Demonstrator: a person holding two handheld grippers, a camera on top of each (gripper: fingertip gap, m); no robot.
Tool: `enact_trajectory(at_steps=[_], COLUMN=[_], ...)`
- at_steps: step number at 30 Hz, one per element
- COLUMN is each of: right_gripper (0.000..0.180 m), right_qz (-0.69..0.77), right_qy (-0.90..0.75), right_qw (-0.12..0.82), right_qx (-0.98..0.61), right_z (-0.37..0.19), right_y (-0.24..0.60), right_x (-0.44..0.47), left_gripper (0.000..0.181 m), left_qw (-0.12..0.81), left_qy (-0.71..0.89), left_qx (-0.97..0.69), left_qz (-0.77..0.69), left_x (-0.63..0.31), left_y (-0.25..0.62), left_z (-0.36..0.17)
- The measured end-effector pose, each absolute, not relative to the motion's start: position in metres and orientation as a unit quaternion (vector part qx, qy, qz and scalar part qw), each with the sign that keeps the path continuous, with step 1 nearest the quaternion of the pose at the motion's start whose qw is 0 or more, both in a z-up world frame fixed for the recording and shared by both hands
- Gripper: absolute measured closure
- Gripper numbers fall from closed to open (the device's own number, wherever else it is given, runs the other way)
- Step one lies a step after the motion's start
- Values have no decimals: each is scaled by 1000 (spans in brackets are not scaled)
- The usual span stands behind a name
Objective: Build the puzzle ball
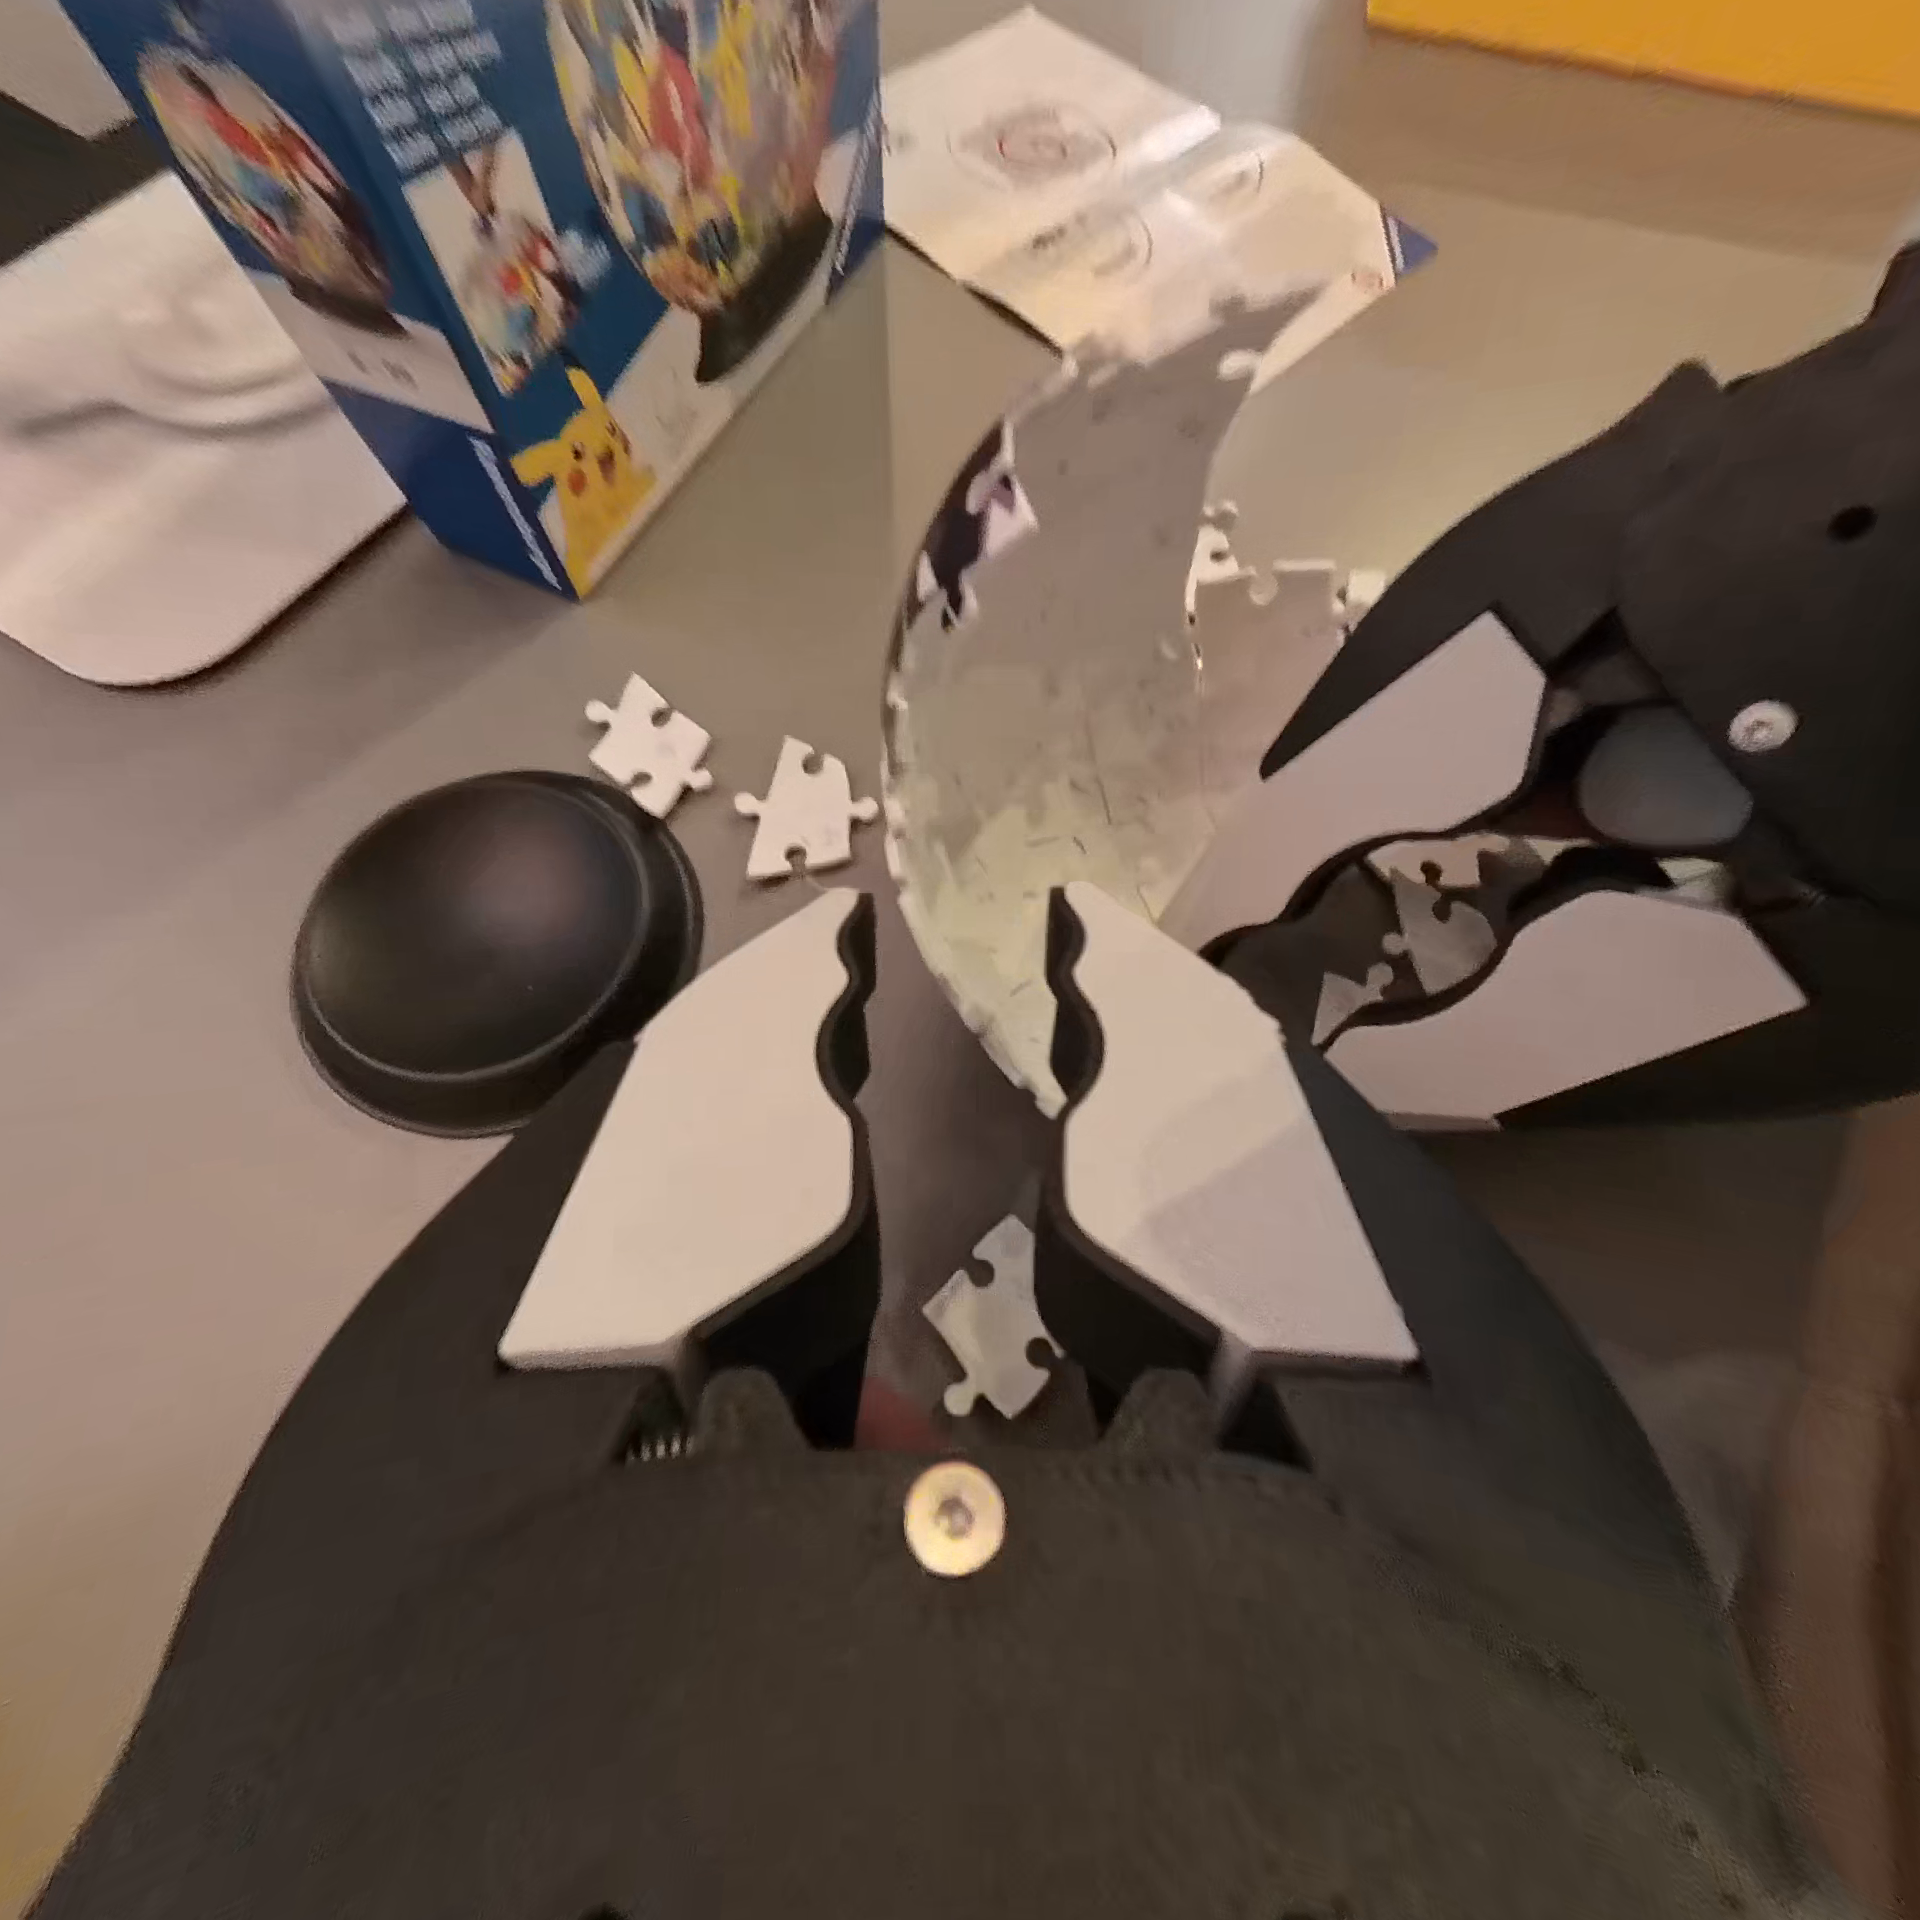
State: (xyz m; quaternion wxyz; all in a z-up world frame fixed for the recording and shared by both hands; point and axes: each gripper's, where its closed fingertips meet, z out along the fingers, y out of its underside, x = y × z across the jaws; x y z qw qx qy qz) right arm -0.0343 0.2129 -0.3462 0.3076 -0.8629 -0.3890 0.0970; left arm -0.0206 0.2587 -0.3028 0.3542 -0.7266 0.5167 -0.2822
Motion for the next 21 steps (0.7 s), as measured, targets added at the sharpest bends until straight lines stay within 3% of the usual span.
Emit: enact_trajectory(at_steps=[1,21], right_gripper=[159,144], right_qz=[98,114], right_qy=[-389,-384], right_qw=[307,295], right_qx=[-863,-868], right_z=[-346,-346], right_y=[213,211], right_x=[-34,-34], left_gripper=[148,164], left_qw=[350,318], left_qy=[524,568], left_qx=[-728,-715], left_qz=[-272,-254], left_x=[-22,-19], left_y=[257,252], left_z=[-308,-337])
